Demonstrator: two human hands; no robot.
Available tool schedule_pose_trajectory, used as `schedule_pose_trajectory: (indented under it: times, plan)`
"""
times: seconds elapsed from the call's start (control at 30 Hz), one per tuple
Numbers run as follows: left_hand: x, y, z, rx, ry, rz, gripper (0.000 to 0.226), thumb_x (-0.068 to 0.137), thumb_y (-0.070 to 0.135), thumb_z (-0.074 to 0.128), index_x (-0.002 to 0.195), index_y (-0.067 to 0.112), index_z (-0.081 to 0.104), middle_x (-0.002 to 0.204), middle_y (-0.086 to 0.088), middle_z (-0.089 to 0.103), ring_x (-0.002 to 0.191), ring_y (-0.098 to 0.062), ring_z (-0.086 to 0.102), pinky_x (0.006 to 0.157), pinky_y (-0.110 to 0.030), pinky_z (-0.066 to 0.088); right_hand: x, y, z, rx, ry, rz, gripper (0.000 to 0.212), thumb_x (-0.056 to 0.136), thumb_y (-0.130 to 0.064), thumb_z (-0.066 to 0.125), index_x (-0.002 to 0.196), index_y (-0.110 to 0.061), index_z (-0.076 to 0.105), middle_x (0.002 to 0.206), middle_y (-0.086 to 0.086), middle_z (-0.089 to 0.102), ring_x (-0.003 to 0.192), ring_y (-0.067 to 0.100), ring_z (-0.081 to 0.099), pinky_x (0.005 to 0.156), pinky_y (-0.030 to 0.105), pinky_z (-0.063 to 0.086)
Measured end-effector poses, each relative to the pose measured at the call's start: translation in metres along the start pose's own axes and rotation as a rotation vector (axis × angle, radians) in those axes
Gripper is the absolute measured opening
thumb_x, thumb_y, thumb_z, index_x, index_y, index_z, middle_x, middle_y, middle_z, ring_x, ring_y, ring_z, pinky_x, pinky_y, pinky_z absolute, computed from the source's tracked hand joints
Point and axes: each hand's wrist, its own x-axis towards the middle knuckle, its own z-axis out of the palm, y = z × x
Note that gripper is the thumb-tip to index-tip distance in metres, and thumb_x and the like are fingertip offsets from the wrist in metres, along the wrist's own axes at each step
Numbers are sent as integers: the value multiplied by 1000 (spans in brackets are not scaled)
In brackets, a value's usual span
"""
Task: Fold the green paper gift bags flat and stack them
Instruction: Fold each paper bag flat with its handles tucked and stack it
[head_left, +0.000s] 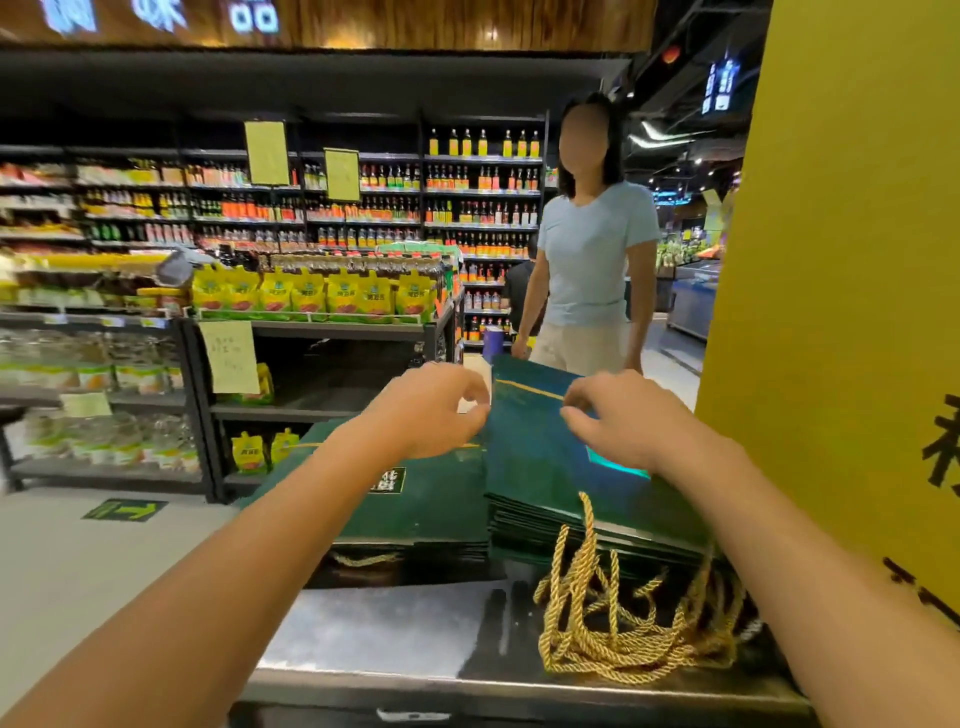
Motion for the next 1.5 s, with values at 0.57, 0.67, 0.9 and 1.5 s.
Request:
schedule_pose_trajectory:
  times: [0.57,0.67,0.9,1.5]
  plan:
    - [-171,-154,38,-157,104,-648,36,99,44,60,118,15,71,114,1,72,100,-13,66,81,-28,52,0,-193,94,118,-224,74,38,106,-34,36,130,-10,54,132,14,56,123,35,51,96,44,45]
    - [-174,-155,44,-264,211,-708,30,98,38,64,111,13,71,102,0,73,90,-11,65,71,-22,50,-5,-175,117,97,-302,212,55,106,-48,29,141,-9,49,144,17,49,133,37,43,109,48,38]
    - [-167,-159,47,-642,311,-905,27,91,21,75,108,1,66,100,-16,71,78,-19,69,63,-26,56,-20,-162,125,335,-315,331,77,102,-60,35,153,-2,28,158,25,23,146,39,23,115,43,28]
    - [-239,-113,34,-1475,437,-920,21,104,10,53,113,-6,62,104,-19,76,86,-25,77,65,-28,63,-83,-161,136,424,-157,218,58,99,-65,33,147,-34,42,164,1,26,149,31,20,118,51,17]
